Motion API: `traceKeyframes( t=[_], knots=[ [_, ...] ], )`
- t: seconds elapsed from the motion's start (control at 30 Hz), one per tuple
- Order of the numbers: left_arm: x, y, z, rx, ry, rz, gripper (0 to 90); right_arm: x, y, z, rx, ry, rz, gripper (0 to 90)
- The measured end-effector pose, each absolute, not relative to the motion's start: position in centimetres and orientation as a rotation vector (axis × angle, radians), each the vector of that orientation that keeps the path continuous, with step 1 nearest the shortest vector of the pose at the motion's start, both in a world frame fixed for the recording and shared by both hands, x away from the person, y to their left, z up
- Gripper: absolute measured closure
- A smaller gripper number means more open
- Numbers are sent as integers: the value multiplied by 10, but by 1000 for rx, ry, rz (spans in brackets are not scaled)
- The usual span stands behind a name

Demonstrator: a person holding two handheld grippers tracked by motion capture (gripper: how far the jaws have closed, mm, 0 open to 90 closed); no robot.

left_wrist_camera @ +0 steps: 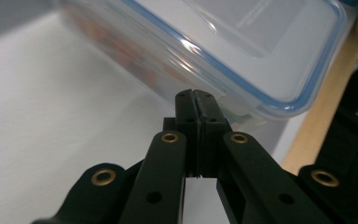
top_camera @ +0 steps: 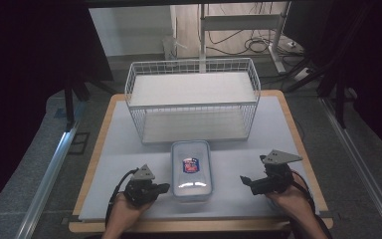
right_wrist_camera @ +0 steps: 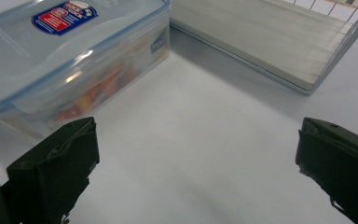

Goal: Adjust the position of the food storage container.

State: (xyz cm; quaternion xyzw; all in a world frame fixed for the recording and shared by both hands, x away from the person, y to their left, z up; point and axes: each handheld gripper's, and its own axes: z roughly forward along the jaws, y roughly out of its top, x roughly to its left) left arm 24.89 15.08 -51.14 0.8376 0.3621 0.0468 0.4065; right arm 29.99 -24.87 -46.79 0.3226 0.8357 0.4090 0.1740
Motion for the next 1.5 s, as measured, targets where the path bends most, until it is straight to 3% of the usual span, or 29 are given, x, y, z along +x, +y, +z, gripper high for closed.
traceKeyframes(
  t=[0.27,0.4,0.5,0.53,0.57,0.6,0.63,0.73,0.77,0.8,0.87,1.07,1.5],
  knots=[
    [253,98,-513,2158,769,37,900,297,-246,-464,925,2379,1188,22],
    [256,82,-513,2187,734,56,900,295,-243,-463,921,2395,1177,101],
    [265,100,-511,2187,822,122,900,292,-240,-463,914,2432,1163,208],
    [269,108,-510,2176,874,161,900,291,-238,-464,909,2459,1146,320],
    [275,117,-509,2150,922,181,900,291,-238,-464,909,2459,1146,320],
    [287,133,-506,2083,990,212,900,290,-236,-463,896,2476,1138,440],
    [287,133,-506,2083,990,212,900,290,-236,-463,896,2476,1138,440],
    [319,148,-506,2049,1056,304,900,285,-235,-459,890,2494,1134,687],
    [319,148,-506,2049,1056,304,900,285,-235,-459,890,2494,1134,687],
    [328,148,-508,2047,1064,314,900,282,-237,-457,898,2504,1144,785],
    [345,146,-511,2056,1061,321,900,278,-238,-457,918,2541,1152,850],
    [371,132,-523,2077,1007,284,900,266,-231,-464,895,2639,1092,888],
    [354,129,-523,2073,977,212,900,267,-215,-483,914,2737,950,888]
  ],
)
